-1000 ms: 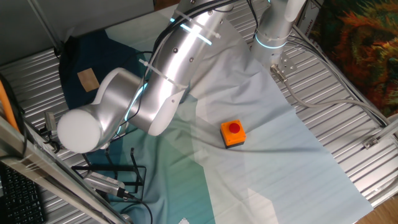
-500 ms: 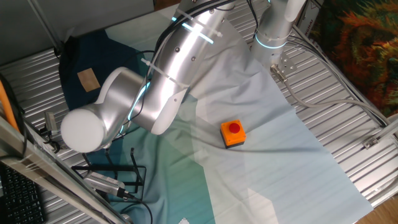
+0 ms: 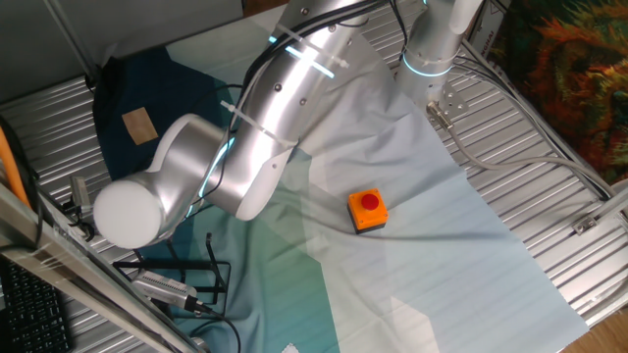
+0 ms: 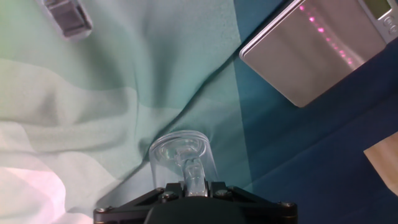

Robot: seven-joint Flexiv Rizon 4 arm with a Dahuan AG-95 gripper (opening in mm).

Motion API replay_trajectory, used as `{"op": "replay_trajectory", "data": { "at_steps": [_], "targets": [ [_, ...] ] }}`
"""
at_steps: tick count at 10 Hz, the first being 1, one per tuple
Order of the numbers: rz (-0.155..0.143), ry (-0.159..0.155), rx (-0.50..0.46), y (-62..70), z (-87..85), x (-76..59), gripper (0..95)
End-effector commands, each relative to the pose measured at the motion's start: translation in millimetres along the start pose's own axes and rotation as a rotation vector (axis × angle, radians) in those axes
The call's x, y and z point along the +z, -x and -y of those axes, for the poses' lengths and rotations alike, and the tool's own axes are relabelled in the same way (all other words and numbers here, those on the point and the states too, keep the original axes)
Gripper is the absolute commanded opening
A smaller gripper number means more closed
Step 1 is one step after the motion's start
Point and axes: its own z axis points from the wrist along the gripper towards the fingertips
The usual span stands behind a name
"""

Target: Take the cup off the cup rack

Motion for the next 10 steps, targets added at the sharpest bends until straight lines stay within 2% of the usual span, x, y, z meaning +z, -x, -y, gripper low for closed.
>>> {"op": "replay_trajectory", "data": {
  "at_steps": [1,2,10],
  "targets": [
    [-0.001,0.007,-0.003,1.4,0.8,0.0,0.0],
    [-0.011,0.007,-0.003,1.8,0.8,0.0,0.0],
    [-0.021,0.016,-0.013,3.3,1.4,-0.4,0.0]
  ]
}}
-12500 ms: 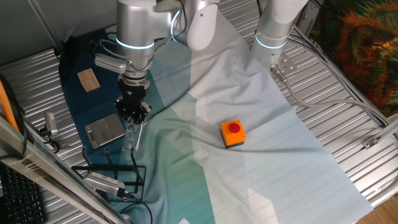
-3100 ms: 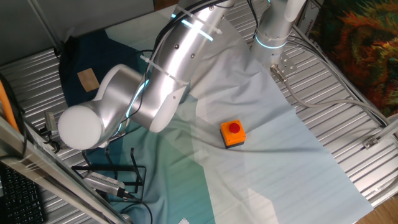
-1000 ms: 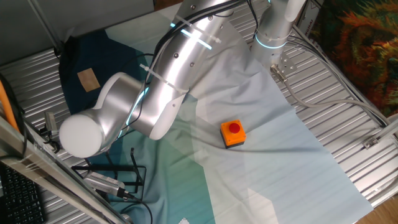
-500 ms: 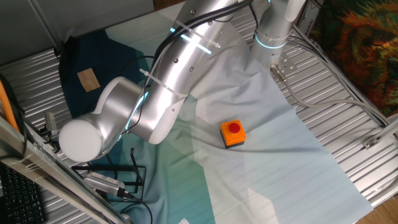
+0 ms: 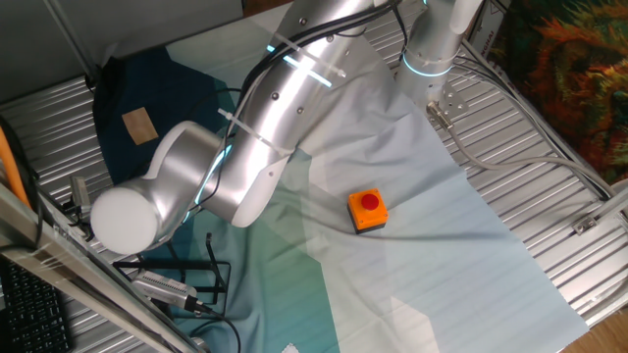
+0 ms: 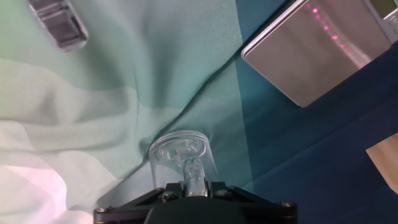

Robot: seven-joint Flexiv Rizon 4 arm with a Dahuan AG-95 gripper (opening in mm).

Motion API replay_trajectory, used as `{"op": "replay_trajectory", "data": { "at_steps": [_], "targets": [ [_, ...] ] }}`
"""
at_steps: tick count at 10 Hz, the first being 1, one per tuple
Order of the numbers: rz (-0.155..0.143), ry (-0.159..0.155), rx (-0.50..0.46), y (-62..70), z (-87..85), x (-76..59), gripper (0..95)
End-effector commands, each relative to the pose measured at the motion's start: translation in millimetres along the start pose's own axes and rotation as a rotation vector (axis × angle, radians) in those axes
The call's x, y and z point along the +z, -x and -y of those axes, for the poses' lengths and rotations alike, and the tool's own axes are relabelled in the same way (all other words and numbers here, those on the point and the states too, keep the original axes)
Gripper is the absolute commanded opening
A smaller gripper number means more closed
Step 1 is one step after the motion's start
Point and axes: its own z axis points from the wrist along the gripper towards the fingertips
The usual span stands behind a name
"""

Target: Take the cup off the cup rack

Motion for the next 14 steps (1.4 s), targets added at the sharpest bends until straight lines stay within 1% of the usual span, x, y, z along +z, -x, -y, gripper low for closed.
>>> {"op": "replay_trajectory", "data": {
  "at_steps": [1,2,9,10,14],
  "targets": [
    [-0.003,0.005,-0.005,1.6,0.3,-1.4,0.0],
    [-0.003,0.007,-0.007,1.9,0.6,-2.0,19.0],
    [0.012,0.029,0.005,2.8,1.2,-4.2,19.0],
    [0.016,0.036,0.007,3.5,1.6,-6.6,38.0],
    [0.021,0.048,0.023,9.1,-1.4,-16.9,38.0]
  ]
}}
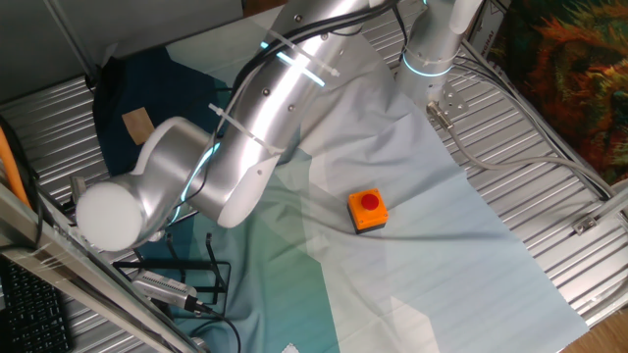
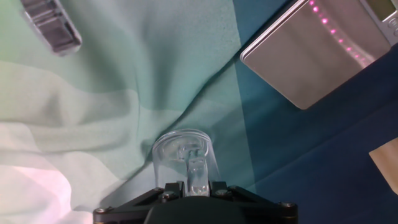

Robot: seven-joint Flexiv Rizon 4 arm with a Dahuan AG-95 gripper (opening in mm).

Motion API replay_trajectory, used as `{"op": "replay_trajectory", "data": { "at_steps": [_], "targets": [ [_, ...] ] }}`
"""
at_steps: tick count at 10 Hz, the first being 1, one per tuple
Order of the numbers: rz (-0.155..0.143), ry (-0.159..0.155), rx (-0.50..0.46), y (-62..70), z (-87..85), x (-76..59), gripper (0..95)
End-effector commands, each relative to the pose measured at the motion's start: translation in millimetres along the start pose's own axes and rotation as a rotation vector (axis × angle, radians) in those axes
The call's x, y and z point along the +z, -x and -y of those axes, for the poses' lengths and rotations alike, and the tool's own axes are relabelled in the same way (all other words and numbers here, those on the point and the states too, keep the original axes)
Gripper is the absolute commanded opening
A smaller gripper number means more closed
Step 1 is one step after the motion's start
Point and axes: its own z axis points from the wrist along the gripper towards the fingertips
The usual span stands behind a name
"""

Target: Take the cup off the cup rack

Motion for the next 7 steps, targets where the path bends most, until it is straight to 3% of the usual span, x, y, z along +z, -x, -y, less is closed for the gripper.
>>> {"op": "replay_trajectory", "data": {
  "at_steps": [1,4,7],
  "targets": [
    [0.009,0.005,0.004,1.1,-1.3,-1.9,38.0],
    [0.024,0.017,0.008,1.7,-1.5,-10.6,38.0],
    [0.093,0.024,0.031,-3.8,-2.4,-20.7,38.0]
  ]
}}
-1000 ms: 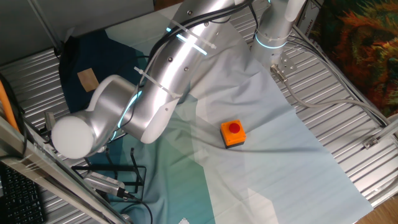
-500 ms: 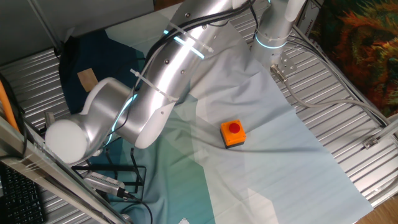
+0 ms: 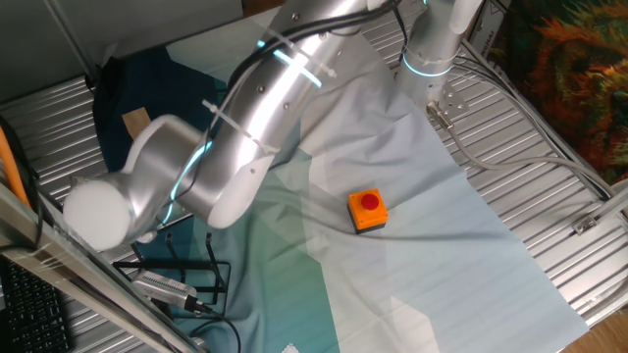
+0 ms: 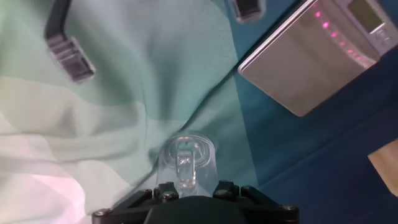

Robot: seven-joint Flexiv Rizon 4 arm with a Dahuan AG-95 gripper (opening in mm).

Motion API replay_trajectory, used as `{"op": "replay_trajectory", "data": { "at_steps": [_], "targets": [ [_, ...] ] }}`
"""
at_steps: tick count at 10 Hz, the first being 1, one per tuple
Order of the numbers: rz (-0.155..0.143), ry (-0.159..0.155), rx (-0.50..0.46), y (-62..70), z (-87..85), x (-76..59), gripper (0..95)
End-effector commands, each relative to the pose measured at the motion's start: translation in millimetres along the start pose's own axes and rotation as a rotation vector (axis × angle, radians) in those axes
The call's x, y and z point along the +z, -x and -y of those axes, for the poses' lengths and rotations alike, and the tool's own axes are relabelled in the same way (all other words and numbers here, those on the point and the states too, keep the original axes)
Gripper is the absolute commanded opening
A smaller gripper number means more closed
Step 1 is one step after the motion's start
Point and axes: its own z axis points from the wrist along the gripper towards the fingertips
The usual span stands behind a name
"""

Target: Take the cup off the cup rack

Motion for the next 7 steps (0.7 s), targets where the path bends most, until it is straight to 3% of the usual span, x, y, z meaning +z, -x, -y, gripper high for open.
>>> {"op": "replay_trajectory", "data": {
  "at_steps": [1,3,7],
  "targets": [
    [0.056,-0.006,0.013,-2.2,-1.0,-3.1,38.0],
    [0.099,0.0,0.025,-3.9,-1.6,-11.2,38.0],
    [0.209,-0.003,0.081,-3.2,-4.6,-46.6,38.0]
  ]
}}
